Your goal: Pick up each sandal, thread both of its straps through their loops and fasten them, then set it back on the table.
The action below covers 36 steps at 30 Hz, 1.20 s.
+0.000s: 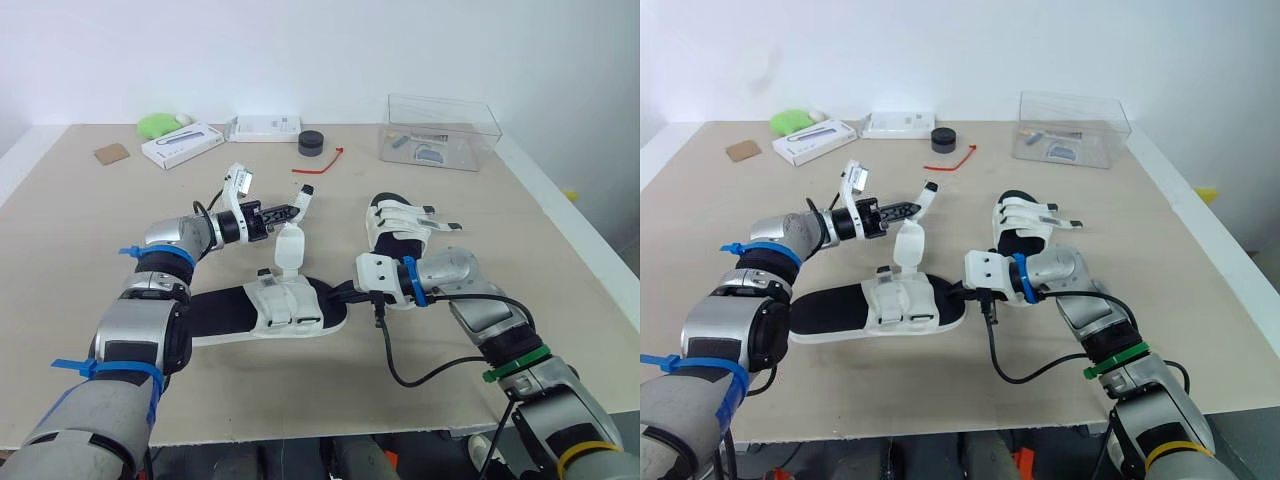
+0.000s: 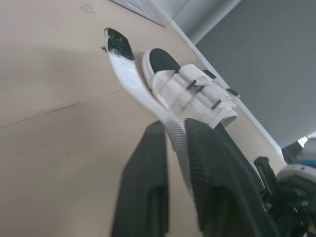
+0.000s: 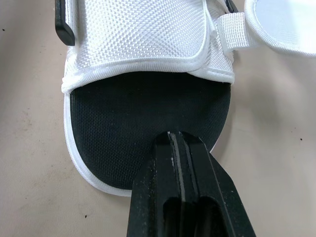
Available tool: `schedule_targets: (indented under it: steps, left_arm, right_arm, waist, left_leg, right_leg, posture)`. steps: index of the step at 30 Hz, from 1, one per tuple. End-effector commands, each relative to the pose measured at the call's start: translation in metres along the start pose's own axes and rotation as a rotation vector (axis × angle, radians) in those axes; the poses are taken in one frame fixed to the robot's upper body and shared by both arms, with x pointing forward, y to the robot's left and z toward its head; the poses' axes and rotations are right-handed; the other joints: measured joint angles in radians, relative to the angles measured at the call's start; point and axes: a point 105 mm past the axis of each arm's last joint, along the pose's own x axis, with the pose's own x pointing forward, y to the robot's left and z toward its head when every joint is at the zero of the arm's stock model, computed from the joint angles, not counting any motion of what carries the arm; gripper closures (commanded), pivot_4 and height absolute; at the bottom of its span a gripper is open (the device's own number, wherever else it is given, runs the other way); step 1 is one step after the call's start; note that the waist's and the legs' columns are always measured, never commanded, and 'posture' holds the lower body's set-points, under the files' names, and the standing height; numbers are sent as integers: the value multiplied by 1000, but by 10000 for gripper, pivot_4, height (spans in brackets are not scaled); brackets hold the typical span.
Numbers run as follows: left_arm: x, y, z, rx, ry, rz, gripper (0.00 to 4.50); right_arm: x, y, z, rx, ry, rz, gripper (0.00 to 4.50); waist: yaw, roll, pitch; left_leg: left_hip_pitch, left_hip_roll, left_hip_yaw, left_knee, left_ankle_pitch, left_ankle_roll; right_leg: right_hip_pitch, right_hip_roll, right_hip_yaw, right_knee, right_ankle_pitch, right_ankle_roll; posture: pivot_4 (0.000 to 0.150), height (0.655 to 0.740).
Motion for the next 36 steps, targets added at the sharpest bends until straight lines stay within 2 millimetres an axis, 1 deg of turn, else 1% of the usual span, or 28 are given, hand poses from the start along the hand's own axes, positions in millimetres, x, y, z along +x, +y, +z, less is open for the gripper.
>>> schedule_targets:
  steps: [1, 4, 8, 13, 17, 20, 21, 23, 27, 29, 32, 34, 35, 36]
  left_arm:
    - [-1, -12, 15, 176, -17, -51, 44699]
    - [-4, -15, 14, 295, 15, -58, 44699]
    - [-15, -22, 16, 517, 25, -69, 44699]
    - [-32, -53, 11, 954, -3, -110, 44699]
    - [-44, -78, -8, 1365, 19, -169, 44699]
    - [-59, -105, -30, 1733, -5, -314, 44699]
    - [-64, -111, -38, 1838, -7, -364, 44699]
    - [-72, -117, -49, 1978, -19, -442, 44699]
    - [-81, -121, -71, 2145, -4, -607, 44699]
    - [-82, -120, -79, 2164, 17, -675, 44699]
    - [-82, -116, -80, 2155, 35, -683, 44699]
    - [-80, -116, -77, 2153, 20, -668, 38847]
    - [-79, -116, -75, 2149, 19, -661, 36766]
    - [-77, -118, -73, 2141, 7, -653, 32250]
  right_arm:
    - [-3, 6, -27, 57, 107, 18, 45000]
    - [-3, 6, -26, 55, 106, 20, 45000]
    - [-2, 5, -26, 53, 105, 25, 45000]
    - [-4, 5, -27, 51, 112, 33, 45000]
    - [-5, 6, -28, 49, 116, 43, 45000]
    - [-2, 6, -27, 45, 113, 54, 45000]
    - [-1, 6, -27, 44, 112, 57, 45000]
    - [-1, 6, -28, 40, 113, 63, 45000]
    - [2, 5, -28, 33, 113, 72, 45000]
    - [3, 4, -27, 30, 112, 73, 45000]
    - [4, 3, -27, 27, 110, 73, 45000]
    - [4, 3, -27, 26, 111, 73, 45000]
    - [3, 3, -28, 26, 112, 73, 45000]
    - [3, 4, -29, 27, 114, 73, 45000]
  waist:
    - [0, 0, 0]
    - [0, 0, 0]
    - [0, 0, 0]
    - [0, 0, 0]
    - [1, 0, 0]
    - [3, 1, 0]
    - [3, 1, 0]
    - [3, 1, 0]
    - [6, 1, -1]
    - [8, 1, -1]
    - [9, 1, -1]
    - [9, 1, -1]
    - [9, 1, -1]
    - [9, 1, -1]
  left_leg:
    - [0, 0, 0, 0, 0, 0]
    - [0, 0, 0, 0, 0, 0]
    - [0, 0, 0, 0, 0, 0]
    - [-1, 1, 0, 0, 0, 0]
    - [-1, 1, 0, 0, 0, 0]
    - [-1, 1, 0, 1, 1, 1]
    - [0, 1, 0, 1, 1, 1]
    - [0, 1, 1, 0, 1, 1]
    - [-1, 2, 2, 0, 2, 4]
    - [-1, 2, 2, 0, 3, 5]
    - [0, 3, 9, 0, 4, 6]
    - [1, 3, 11, 0, 4, 7]
    - [1, 3, 12, 0, 4, 7]
    - [1, 4, 12, 0, 4, 7]
  right_leg:
    - [0, 0, 0, 0, 0, 0]
    - [0, 0, 0, 0, 0, 0]
    - [0, 0, 1, 0, 0, 0]
    - [-1, 0, 2, 0, 3, -5]
    - [-1, -2, 0, -1, 4, -7]
    - [0, -6, 0, -1, 5, -6]
    - [0, -6, 0, -2, 6, -6]
    - [0, -7, 0, -2, 6, -6]
    - [1, -8, -1, -7, 8, -11]
    - [2, -8, -1, -9, 9, -11]
    - [2, -9, 0, -11, 11, -7]
    - [1, -8, -1, -11, 10, -5]
    - [1, -8, 0, -11, 11, -5]
    - [1, -8, -1, -11, 11, -4]
  posture:
    - [1500, 7400]
    - [1500, 7400]
    - [1500, 7400]
    - [1500, 7400]
    - [1500, 7400]
    - [1500, 7400]
    - [1500, 7400]
    - [1500, 7400]
    - [1500, 7400]
    - [1500, 7400]
    - [1500, 7400]
    - [1500, 7400]
    - [1500, 7400]
    - [1500, 7400]
